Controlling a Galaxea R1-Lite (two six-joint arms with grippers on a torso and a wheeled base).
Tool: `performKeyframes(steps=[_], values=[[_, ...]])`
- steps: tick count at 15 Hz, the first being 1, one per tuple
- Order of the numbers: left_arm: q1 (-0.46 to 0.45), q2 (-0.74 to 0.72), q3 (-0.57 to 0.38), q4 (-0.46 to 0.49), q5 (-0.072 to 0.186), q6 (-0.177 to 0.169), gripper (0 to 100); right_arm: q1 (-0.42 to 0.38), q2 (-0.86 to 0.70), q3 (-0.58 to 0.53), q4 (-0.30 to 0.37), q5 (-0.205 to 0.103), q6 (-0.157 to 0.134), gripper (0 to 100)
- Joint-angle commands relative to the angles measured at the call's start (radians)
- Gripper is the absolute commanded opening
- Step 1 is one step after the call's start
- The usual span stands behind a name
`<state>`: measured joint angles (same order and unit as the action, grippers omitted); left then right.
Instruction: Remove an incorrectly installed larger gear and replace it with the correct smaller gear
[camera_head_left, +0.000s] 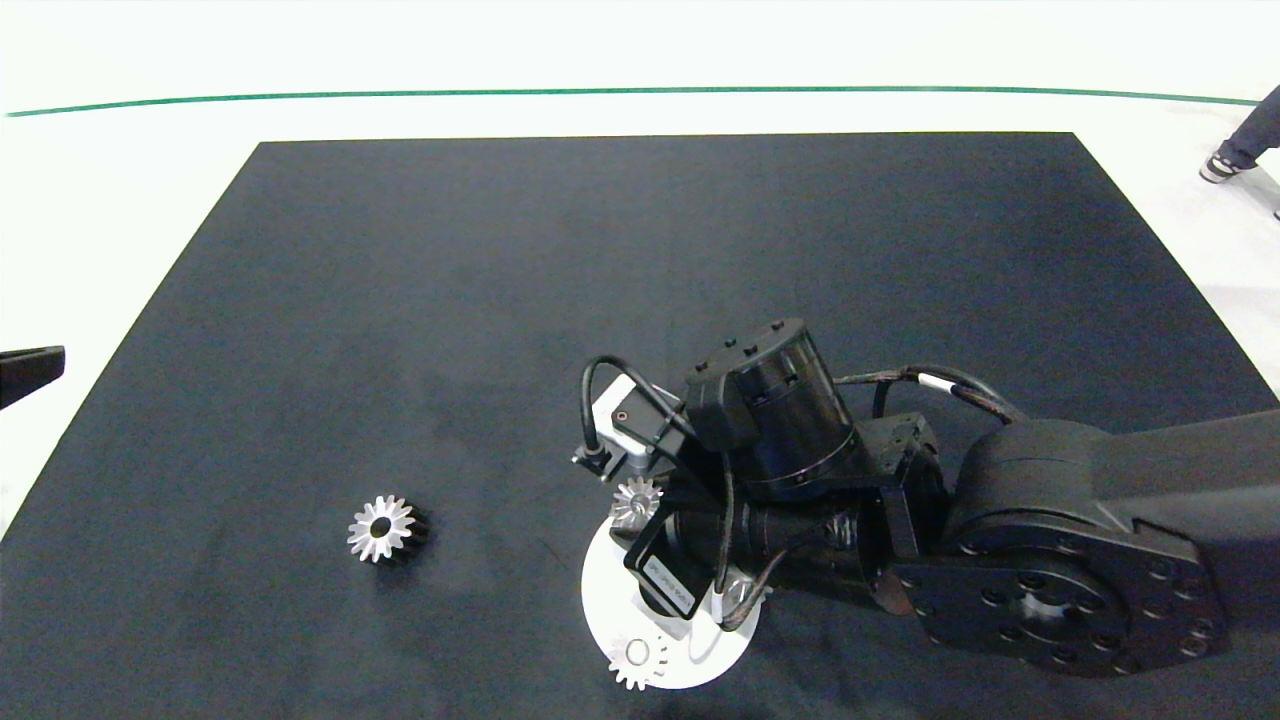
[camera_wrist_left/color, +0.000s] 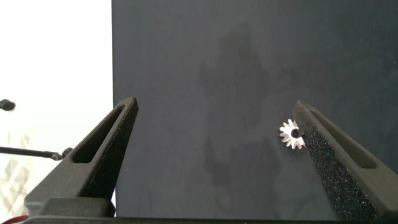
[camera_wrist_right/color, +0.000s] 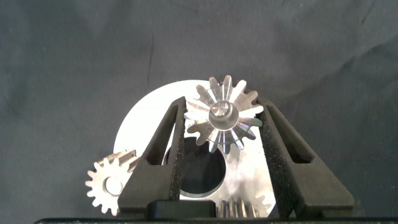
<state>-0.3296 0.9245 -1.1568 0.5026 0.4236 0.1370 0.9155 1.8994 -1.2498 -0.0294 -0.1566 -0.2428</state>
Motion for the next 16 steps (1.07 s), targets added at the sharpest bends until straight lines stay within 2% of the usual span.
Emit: performKeyframes(steps=[1,3,6,11,12,16], values=[[0.000,0.001,0.000,0.004,0.003,0.001,100,0.000,0.006,0.003,-0.001,-0.003,-0.003,25],[0.000,0.001,0.000,0.004,0.003,0.001,100,0.000,0.015,0.001,-0.007,-0.001,-0.003,25],[-0.017,0.002,0.003,0.004,0.003,0.001,100,0.000,0.037,0.000,-0.076,-0.001,-0.003,25],[-0.019,0.002,0.005,0.004,0.003,0.001,100,0.009,0.040,0.004,-0.075,-0.001,-0.003,25],[-0.019,0.002,0.005,0.004,0.003,0.001,100,0.009,0.040,0.007,-0.076,-0.003,-0.003,100],[-0.019,0.002,0.005,0.004,0.003,0.001,100,0.009,0.037,0.018,-0.076,-0.003,-0.003,100]])
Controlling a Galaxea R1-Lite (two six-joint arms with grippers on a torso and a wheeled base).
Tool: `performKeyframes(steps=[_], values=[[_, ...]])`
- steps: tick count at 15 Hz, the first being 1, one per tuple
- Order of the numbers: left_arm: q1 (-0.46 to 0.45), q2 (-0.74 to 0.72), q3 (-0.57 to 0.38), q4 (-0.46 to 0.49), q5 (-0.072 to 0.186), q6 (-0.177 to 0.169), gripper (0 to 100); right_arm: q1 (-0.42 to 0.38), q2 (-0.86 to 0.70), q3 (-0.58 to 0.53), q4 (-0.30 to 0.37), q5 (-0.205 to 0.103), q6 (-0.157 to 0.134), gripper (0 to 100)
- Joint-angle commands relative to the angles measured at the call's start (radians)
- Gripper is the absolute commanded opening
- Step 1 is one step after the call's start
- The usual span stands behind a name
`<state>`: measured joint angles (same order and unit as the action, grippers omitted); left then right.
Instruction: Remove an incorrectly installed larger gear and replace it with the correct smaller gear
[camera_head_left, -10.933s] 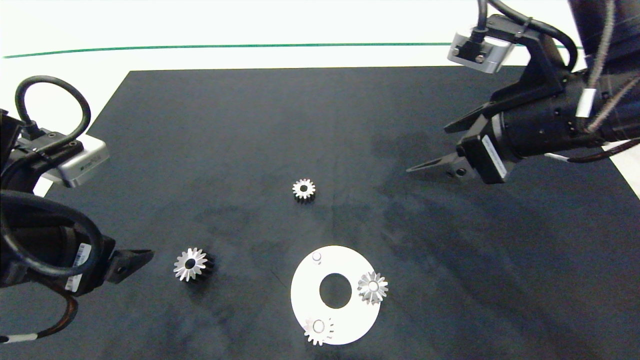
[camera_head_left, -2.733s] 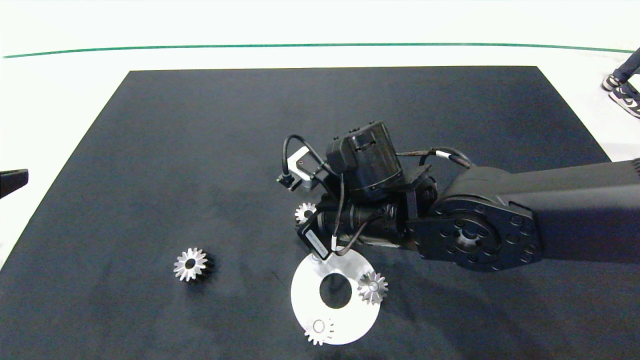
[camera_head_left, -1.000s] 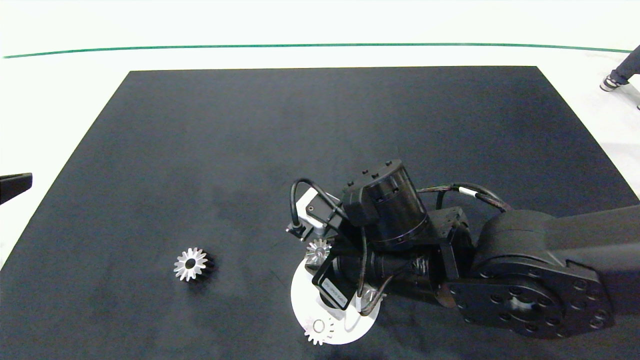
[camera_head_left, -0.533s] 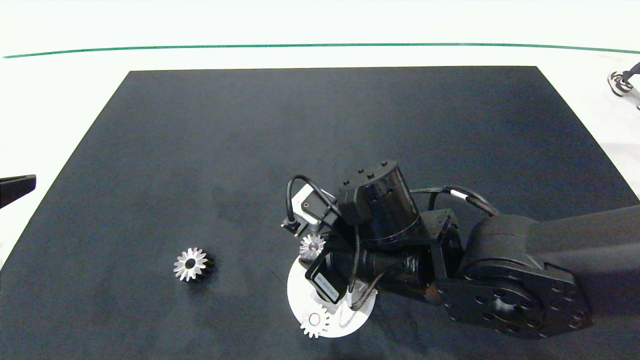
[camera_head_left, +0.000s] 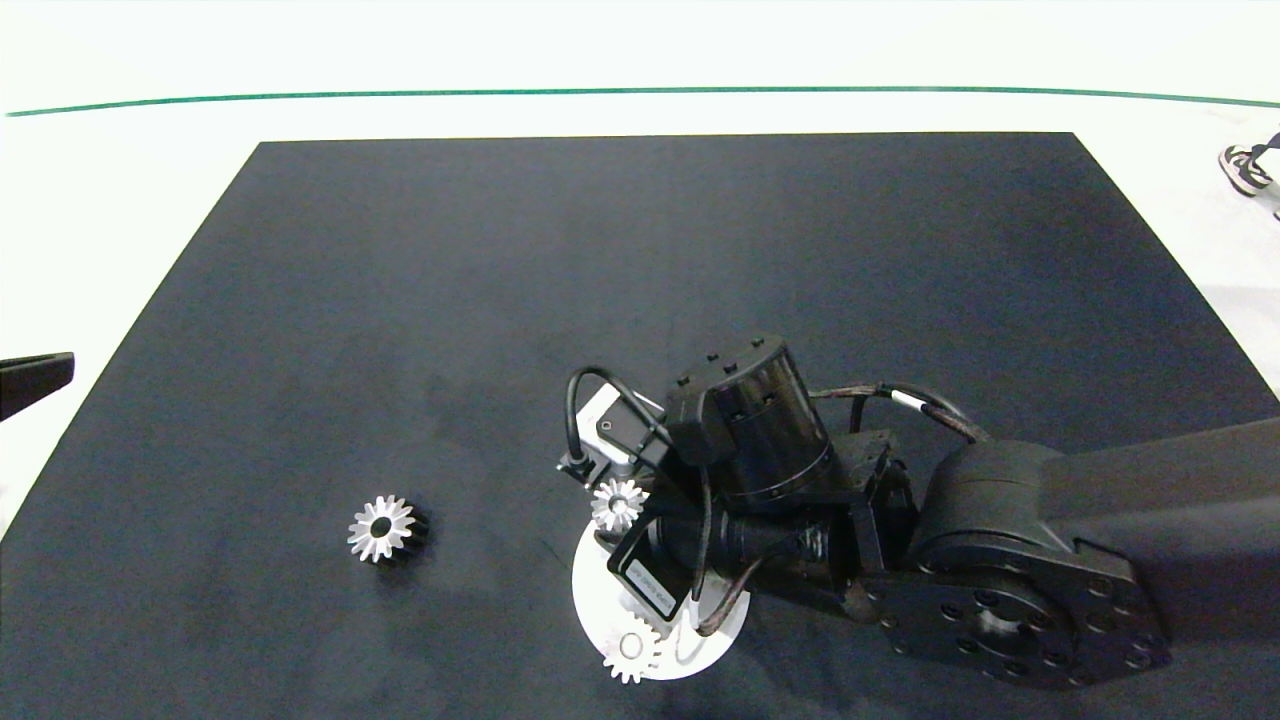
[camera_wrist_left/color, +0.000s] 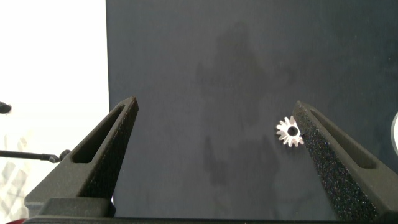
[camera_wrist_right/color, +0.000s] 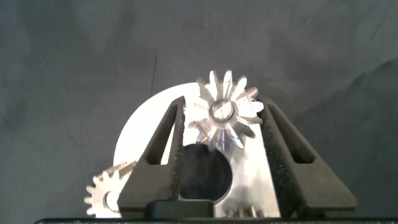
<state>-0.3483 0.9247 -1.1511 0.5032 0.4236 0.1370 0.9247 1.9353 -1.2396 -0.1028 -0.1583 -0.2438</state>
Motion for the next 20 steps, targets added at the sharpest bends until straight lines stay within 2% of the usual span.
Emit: performKeyframes(steps=[1,5,7,8,9,11,12,13,14,15,17,18,19,20], values=[[0.000,0.002,-0.001,0.001,0.003,0.001,100,0.000,0.001,0.011,-0.003,-0.001,-0.002,100],[0.000,0.000,-0.001,0.001,0.003,0.001,100,-0.021,-0.039,0.057,-0.012,-0.010,0.005,100],[0.002,0.005,-0.001,0.000,0.003,0.001,100,-0.106,-0.165,0.196,-0.100,-0.040,0.006,100],[0.003,0.008,0.002,-0.002,0.001,-0.002,100,-0.153,-0.220,0.265,-0.153,-0.084,0.005,100],[0.006,0.011,0.019,-0.011,0.001,-0.005,100,-0.193,-0.259,0.325,-0.202,-0.124,0.015,100],[-0.001,0.005,0.079,-0.103,0.003,-0.031,100,-0.233,-0.309,0.485,-0.347,-0.208,0.067,100],[0.012,-0.013,0.186,-0.279,0.006,-0.056,100,-0.277,-0.351,0.598,-0.528,-0.273,0.104,100],[0.023,-0.020,0.234,-0.390,0.020,-0.050,100,-0.323,-0.369,0.651,-0.617,-0.300,0.109,100],[0.088,-0.052,0.254,-0.433,0.023,-0.036,100,-0.379,-0.407,0.710,-0.676,-0.330,0.109,100],[0.172,-0.086,0.274,-0.430,0.024,-0.005,100,-0.438,-0.452,0.772,-0.710,-0.345,0.107,100],[0.270,-0.161,0.343,-0.434,0.023,0.030,100,-0.534,-0.605,0.847,-0.723,-0.345,0.104,100],[0.276,-0.213,0.361,-0.431,0.023,0.032,100,-0.581,-0.684,0.868,-0.715,-0.346,0.101,100],[0.279,-0.256,0.373,-0.420,0.023,0.033,100,-0.630,-0.773,0.894,-0.689,-0.346,0.074,100],[0.299,-0.291,0.376,-0.371,0.024,0.033,100,-0.684,-0.862,0.919,-0.635,-0.342,0.018,100]])
